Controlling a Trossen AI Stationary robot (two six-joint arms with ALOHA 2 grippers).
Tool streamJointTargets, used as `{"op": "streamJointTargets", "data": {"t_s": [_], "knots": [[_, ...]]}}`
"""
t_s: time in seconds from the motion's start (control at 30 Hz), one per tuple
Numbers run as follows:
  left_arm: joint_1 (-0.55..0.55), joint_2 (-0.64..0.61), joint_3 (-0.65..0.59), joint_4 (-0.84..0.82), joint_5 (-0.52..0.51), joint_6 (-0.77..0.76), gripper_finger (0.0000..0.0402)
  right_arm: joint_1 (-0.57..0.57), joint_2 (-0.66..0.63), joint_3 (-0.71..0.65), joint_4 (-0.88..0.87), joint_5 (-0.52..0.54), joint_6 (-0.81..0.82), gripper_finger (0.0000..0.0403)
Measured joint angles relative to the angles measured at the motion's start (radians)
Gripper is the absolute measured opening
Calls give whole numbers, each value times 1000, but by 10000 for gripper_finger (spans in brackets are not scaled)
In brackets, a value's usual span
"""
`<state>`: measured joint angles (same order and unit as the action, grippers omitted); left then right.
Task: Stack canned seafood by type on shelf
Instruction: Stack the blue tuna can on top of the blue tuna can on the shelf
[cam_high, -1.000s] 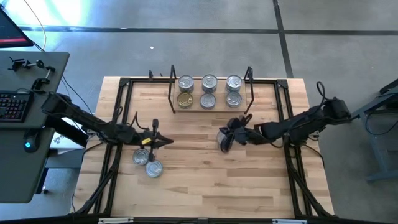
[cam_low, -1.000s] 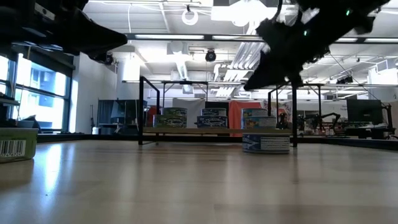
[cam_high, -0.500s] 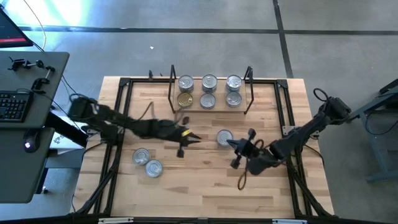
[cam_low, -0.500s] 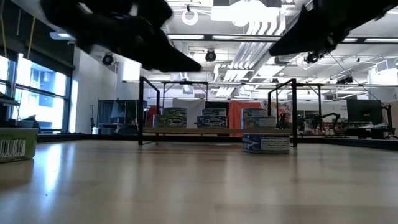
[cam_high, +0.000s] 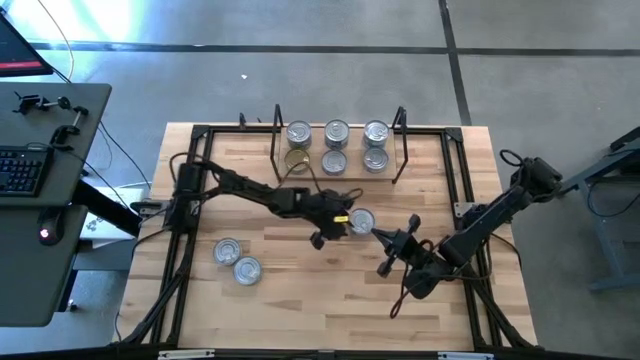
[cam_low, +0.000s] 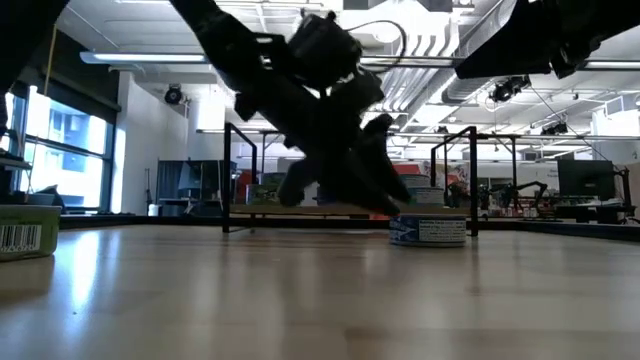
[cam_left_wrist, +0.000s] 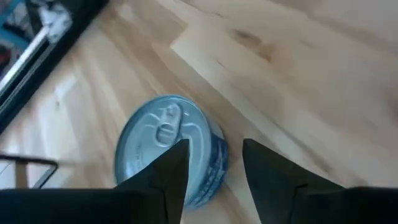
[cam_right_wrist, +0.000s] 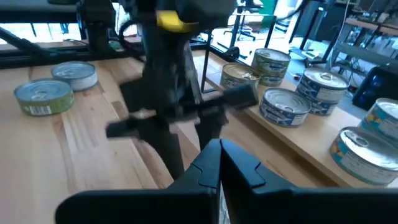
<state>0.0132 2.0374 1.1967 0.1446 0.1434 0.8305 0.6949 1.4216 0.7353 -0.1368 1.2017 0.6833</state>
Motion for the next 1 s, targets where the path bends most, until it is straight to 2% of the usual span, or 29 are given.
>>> {"op": "streamJointTargets", "data": {"t_s": [0.23, 0.5, 0.6, 0.8, 1.0], "knots": [[1, 58, 38, -3, -1, 128, 122, 7, 24, 0, -8, 1, 75, 0], [2, 75, 41, -13, -8, 167, 15, 8, 90, 0, 2, 11, 155, 0], [0, 82, 43, -10, -25, 159, 7, 8, 105, 0, 9, 14, 173, 0], [-52, 67, 39, -39, -132, 65, 2, 8, 108, 0, 22, 17, 171, 0], [-125, 30, 35, -82, -308, -7, 0, 12, 108, 0, 28, 17, 169, 0]]}}
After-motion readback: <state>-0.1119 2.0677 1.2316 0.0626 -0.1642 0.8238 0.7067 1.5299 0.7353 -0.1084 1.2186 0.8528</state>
